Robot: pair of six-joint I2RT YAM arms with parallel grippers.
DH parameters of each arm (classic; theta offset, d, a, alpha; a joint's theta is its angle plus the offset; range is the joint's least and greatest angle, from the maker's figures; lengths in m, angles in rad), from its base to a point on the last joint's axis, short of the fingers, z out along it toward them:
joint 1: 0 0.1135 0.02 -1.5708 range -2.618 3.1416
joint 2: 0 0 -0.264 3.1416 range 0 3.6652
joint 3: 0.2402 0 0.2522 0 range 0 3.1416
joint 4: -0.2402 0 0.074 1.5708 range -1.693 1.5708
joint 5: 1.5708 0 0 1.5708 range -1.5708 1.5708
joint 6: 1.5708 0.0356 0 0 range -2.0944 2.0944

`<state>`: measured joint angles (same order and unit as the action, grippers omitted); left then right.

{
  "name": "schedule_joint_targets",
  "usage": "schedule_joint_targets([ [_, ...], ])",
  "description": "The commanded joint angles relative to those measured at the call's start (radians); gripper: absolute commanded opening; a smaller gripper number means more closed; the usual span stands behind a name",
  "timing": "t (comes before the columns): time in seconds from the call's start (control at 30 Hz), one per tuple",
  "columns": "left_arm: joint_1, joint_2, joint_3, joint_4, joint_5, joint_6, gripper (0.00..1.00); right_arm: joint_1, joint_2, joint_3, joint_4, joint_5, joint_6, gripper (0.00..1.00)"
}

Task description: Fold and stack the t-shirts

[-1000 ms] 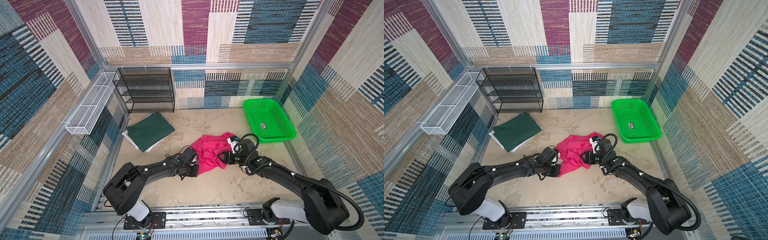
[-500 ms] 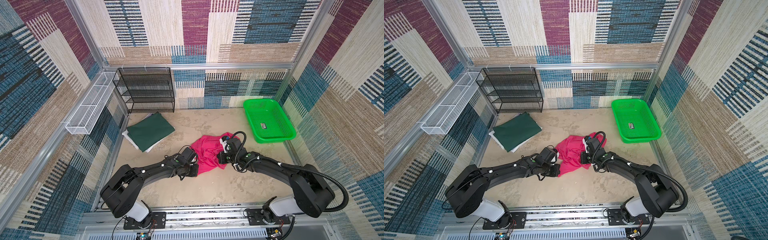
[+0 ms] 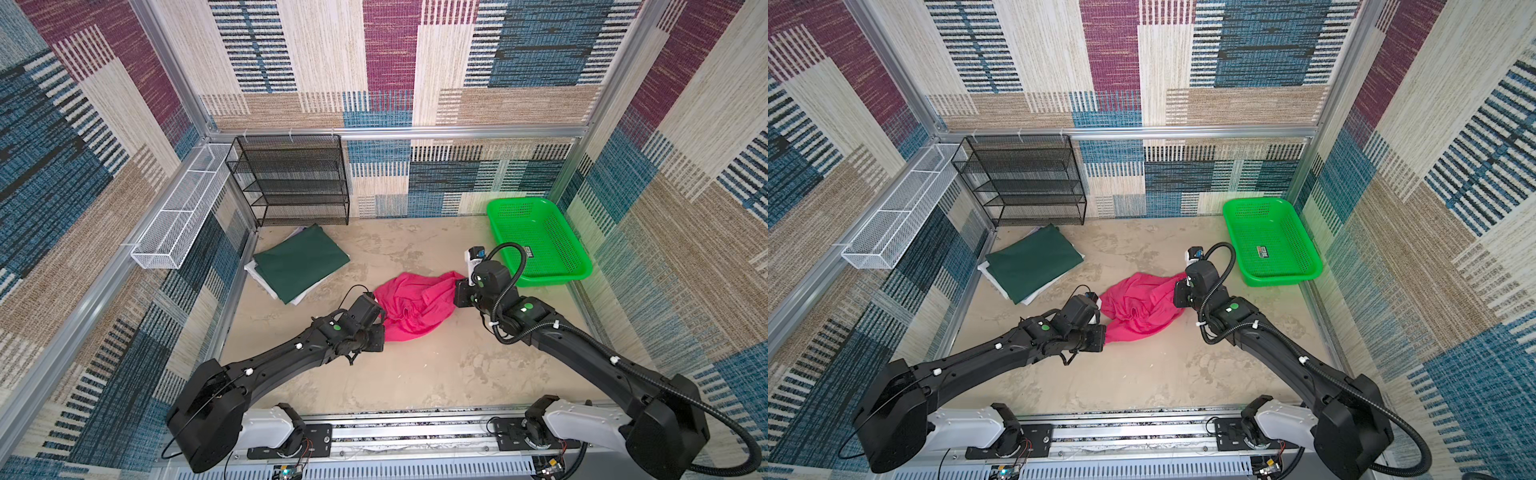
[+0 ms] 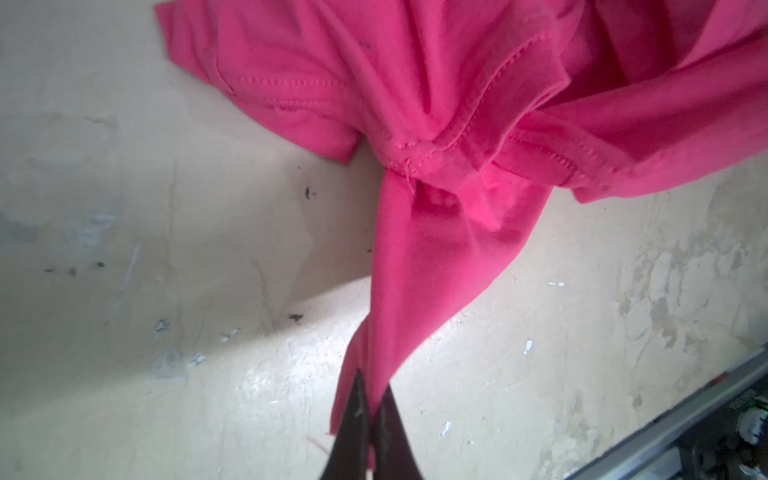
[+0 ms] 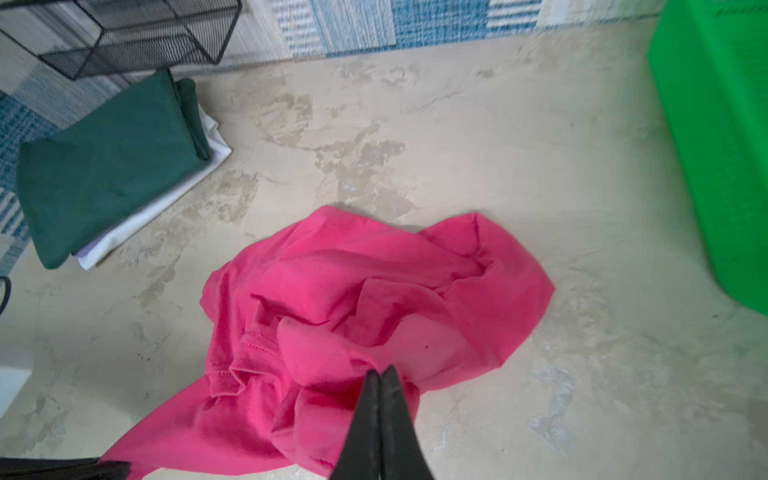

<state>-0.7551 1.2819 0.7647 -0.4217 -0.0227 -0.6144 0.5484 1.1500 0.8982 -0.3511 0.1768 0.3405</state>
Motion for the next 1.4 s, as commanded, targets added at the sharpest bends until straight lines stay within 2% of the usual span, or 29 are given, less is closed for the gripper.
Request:
schedule_joint_targets([
  [0.0,-0.001,-0.04,-0.004,-0.055,-0.069,-0.005,0.0,-0.004,-0.067,0.068,-0.049,0.065,-0.033,0.0],
  [0.23,-0.001,-0.109,0.014,-0.066,-0.086,0.038,0.0,-0.004,-0.138,0.306,-0.065,0.134,-0.185,0.0],
  [0.43,0.013,-0.126,0.111,-0.108,-0.16,0.092,0.0,-0.004,-0.06,0.624,-0.092,0.162,-0.282,0.0],
  [0.53,0.055,-0.107,0.162,-0.068,-0.165,0.131,0.0,-0.004,-0.031,0.751,-0.079,0.159,-0.317,0.0],
  [0.67,0.165,0.094,0.356,0.045,0.016,0.193,0.0,-0.004,0.051,0.938,-0.085,0.157,-0.371,0.0],
  [0.87,0.189,0.523,0.929,-0.034,0.208,0.252,0.0,-0.003,0.239,1.285,-0.159,0.128,-0.435,0.0],
  [0.93,0.196,0.577,1.023,-0.016,0.248,0.227,0.0,-0.004,0.316,1.427,-0.214,0.08,-0.434,0.0],
  [1.03,0.211,0.555,0.946,0.109,0.281,0.156,0.02,-0.005,0.398,1.531,-0.259,-0.052,-0.395,0.0],
  [1.13,0.241,0.467,0.741,0.13,0.265,0.125,0.62,-0.002,0.422,1.424,-0.233,-0.189,-0.33,0.0],
  [1.2,0.274,0.345,0.525,0.203,0.246,0.104,0.78,-0.001,0.415,1.278,-0.17,-0.264,-0.28,0.0],
  [1.27,0.313,0.185,0.309,0.25,0.227,0.101,0.79,0.004,0.397,1.087,-0.054,-0.339,-0.226,0.0],
  [1.37,0.331,-0.041,0.147,0.123,0.163,0.154,0.8,0.018,0.408,0.858,0.126,-0.432,-0.143,0.0],
])
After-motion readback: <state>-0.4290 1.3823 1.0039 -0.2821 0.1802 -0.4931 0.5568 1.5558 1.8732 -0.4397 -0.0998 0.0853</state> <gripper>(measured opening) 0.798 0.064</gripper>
